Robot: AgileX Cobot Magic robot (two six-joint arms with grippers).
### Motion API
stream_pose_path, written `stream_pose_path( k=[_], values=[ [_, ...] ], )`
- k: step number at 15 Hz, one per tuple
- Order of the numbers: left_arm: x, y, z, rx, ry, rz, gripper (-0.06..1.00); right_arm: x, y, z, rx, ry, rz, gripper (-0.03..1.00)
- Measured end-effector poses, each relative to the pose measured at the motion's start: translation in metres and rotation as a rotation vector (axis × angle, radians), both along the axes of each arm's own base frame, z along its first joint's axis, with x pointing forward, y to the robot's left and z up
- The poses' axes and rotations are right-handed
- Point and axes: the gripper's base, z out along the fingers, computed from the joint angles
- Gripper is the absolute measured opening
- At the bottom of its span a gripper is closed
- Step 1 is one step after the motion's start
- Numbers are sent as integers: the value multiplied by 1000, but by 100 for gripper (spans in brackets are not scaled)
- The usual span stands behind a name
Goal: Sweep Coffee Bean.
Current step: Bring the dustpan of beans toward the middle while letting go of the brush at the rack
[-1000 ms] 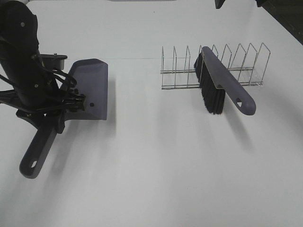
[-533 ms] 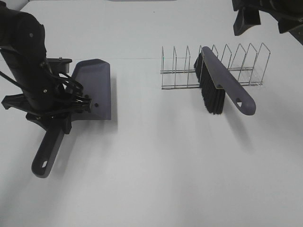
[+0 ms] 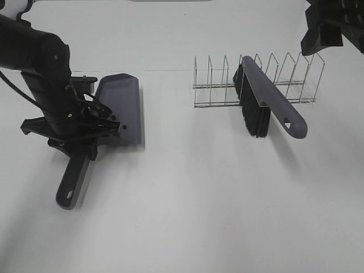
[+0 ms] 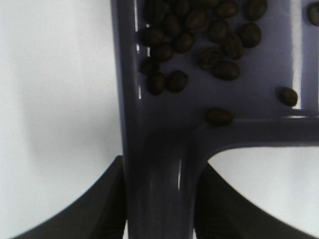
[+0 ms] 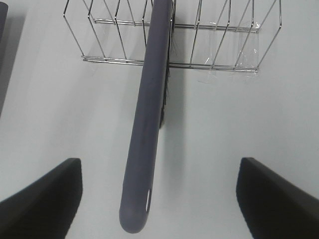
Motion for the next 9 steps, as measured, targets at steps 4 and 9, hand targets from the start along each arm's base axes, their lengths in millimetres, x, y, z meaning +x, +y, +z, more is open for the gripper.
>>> stream_pose_path(
  k=[4,9],
  values=[
    [0,-1,-10,-8,21,14,33,0,0,0,0,0,0,72],
    [-1,-2,-18,-8,44,2,33,0,0,0,0,0,0,72]
  ],
)
